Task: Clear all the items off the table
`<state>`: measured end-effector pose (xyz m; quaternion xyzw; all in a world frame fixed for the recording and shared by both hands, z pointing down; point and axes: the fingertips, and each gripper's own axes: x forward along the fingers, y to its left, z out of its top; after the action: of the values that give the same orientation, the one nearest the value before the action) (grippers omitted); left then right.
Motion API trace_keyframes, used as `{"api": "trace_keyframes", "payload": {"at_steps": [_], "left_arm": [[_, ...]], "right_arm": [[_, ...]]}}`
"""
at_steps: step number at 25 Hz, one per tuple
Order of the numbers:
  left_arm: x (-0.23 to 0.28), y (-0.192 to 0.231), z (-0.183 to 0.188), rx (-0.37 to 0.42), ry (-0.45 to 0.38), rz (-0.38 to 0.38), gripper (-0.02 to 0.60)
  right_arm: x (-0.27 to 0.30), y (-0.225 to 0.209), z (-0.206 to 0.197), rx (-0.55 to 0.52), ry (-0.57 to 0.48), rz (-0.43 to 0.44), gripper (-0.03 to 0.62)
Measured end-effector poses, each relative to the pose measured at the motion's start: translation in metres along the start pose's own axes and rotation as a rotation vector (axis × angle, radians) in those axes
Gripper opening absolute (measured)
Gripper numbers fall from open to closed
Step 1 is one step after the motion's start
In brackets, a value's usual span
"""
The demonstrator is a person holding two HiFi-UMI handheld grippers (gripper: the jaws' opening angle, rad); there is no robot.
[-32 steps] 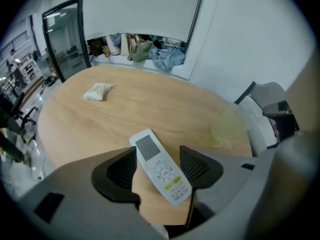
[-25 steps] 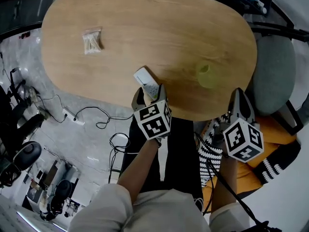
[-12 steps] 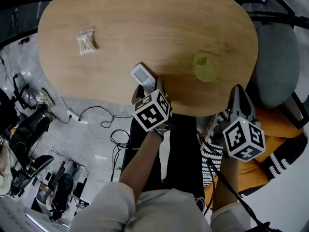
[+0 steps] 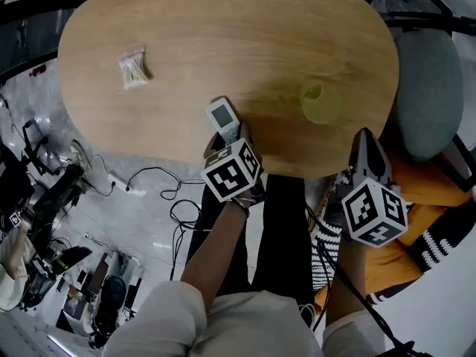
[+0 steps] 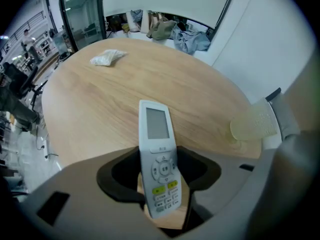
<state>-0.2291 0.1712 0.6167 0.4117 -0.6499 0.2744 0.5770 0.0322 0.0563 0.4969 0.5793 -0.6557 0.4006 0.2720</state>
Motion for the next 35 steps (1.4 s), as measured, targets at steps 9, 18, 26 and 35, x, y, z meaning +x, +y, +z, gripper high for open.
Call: {"api": "trace_keyframes", "payload": {"at_steps": [9, 18, 26, 35], "left_arm": [[-0.012, 0.006, 0.018, 0.069, 0.025, -0.109, 0.215], [-0.048, -0.02, 0.061, 0.149, -0.023, -0.266, 0.216], [-0.089, -0.069, 0.111, 0.267, -0.081, -0.401, 0.215], [-0.141, -0.152, 0.119, 0.449, -0.118, -0.532, 0.215]], "right_arm": [[-0.004, 0.01, -0.005, 0.042, -0.015, -0.019, 0.025], [-0.012, 0.023, -0.008, 0.105, -0.052, -0.06, 0.025], [-0.041, 0.006, 0.012, 0.22, -0.16, -0.146, 0.025], [-0.072, -0.061, 0.017, 0.289, -0.254, -0.235, 0.025]]}}
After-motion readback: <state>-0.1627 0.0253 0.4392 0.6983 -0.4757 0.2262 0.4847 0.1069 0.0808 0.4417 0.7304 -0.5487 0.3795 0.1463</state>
